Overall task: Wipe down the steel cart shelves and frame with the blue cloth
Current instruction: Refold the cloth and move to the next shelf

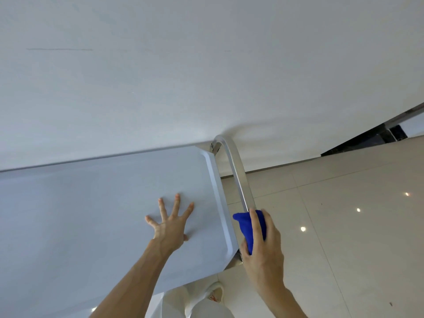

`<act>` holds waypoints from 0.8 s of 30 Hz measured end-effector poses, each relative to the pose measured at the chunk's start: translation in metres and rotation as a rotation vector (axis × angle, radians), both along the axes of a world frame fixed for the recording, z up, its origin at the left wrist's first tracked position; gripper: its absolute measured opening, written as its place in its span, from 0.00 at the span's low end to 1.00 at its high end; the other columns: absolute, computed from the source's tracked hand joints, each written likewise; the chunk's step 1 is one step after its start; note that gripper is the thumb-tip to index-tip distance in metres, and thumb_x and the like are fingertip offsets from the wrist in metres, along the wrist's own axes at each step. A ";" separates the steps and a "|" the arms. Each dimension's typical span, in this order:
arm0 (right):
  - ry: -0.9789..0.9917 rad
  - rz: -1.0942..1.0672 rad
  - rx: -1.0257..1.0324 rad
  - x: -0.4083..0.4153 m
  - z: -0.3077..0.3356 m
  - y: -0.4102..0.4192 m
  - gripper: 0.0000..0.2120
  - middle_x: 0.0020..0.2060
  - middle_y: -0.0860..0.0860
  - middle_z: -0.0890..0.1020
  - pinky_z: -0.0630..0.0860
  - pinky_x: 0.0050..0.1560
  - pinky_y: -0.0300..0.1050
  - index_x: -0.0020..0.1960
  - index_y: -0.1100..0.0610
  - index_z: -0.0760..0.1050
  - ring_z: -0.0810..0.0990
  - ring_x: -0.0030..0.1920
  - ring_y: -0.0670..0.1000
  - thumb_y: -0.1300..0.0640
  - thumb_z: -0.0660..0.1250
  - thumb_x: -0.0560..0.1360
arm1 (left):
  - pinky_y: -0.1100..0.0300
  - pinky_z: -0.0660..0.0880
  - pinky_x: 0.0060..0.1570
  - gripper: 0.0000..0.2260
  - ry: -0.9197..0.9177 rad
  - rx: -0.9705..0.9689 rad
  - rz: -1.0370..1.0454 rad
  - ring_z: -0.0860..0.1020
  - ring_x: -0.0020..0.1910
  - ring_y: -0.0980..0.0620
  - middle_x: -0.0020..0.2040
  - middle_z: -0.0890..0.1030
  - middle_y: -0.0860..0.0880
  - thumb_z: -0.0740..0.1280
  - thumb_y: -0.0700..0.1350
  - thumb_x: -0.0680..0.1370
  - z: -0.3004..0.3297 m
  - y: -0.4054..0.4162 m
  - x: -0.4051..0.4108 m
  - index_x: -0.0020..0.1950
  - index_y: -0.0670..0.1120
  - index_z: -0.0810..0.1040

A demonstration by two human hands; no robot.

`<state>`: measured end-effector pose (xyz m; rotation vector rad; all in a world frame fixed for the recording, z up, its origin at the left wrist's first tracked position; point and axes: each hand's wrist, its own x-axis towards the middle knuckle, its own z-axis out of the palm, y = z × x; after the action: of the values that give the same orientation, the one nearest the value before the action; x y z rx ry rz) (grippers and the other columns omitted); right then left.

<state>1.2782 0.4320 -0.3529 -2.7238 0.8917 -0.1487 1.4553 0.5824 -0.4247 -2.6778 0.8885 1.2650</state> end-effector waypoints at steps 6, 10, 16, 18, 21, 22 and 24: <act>0.115 0.006 -0.058 0.091 0.016 -0.029 0.39 0.72 0.55 0.64 0.80 0.44 0.51 0.79 0.50 0.54 0.75 0.53 0.59 0.56 0.70 0.75 | 0.20 0.51 0.64 0.43 -0.022 -0.054 0.026 0.29 0.74 0.32 0.78 0.29 0.50 0.69 0.51 0.78 0.001 0.003 -0.005 0.79 0.62 0.38; 0.113 0.014 -0.113 0.105 0.014 -0.030 0.39 0.72 0.55 0.64 0.80 0.46 0.51 0.79 0.51 0.54 0.74 0.52 0.58 0.58 0.69 0.74 | 0.20 0.51 0.64 0.42 -0.018 -0.062 0.044 0.29 0.75 0.33 0.79 0.30 0.51 0.69 0.51 0.78 0.002 0.004 -0.006 0.79 0.63 0.40; -0.043 -0.027 -0.221 0.034 -0.012 -0.009 0.40 0.71 0.57 0.68 0.82 0.44 0.53 0.78 0.51 0.61 0.74 0.55 0.60 0.59 0.73 0.69 | 0.18 0.49 0.63 0.44 -0.015 -0.079 0.068 0.30 0.75 0.33 0.79 0.31 0.52 0.72 0.49 0.77 0.001 0.001 -0.004 0.79 0.63 0.43; -0.091 -0.051 -0.212 0.018 -0.019 -0.004 0.41 0.70 0.56 0.68 0.83 0.44 0.53 0.78 0.50 0.61 0.74 0.56 0.59 0.60 0.73 0.69 | 0.18 0.48 0.62 0.44 -0.020 -0.096 0.083 0.31 0.75 0.34 0.79 0.32 0.53 0.73 0.48 0.76 0.000 0.001 -0.003 0.79 0.64 0.44; -0.180 -0.055 -0.191 -0.001 -0.028 0.003 0.40 0.70 0.57 0.67 0.83 0.46 0.54 0.78 0.51 0.62 0.74 0.58 0.59 0.61 0.74 0.69 | 0.19 0.48 0.62 0.43 -0.038 -0.156 0.102 0.33 0.77 0.36 0.80 0.35 0.54 0.74 0.49 0.75 -0.005 0.004 -0.002 0.79 0.64 0.48; -0.208 -0.054 -0.175 -0.008 -0.032 0.004 0.40 0.71 0.58 0.67 0.83 0.47 0.55 0.78 0.52 0.62 0.74 0.58 0.60 0.61 0.74 0.70 | 0.19 0.48 0.63 0.42 -0.054 -0.180 0.099 0.34 0.77 0.37 0.81 0.37 0.54 0.73 0.49 0.75 -0.006 0.007 -0.002 0.79 0.63 0.50; -0.241 -0.045 -0.133 -0.024 -0.040 0.009 0.38 0.71 0.59 0.67 0.82 0.50 0.55 0.78 0.53 0.61 0.74 0.60 0.61 0.61 0.72 0.72 | 0.22 0.49 0.65 0.36 -0.128 -0.238 0.076 0.39 0.79 0.41 0.81 0.44 0.54 0.71 0.50 0.77 -0.010 0.017 -0.009 0.79 0.61 0.55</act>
<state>1.2545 0.4409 -0.3930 -2.7280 0.9013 -0.5514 1.4461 0.5994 -0.4349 -2.9626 0.9854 1.0454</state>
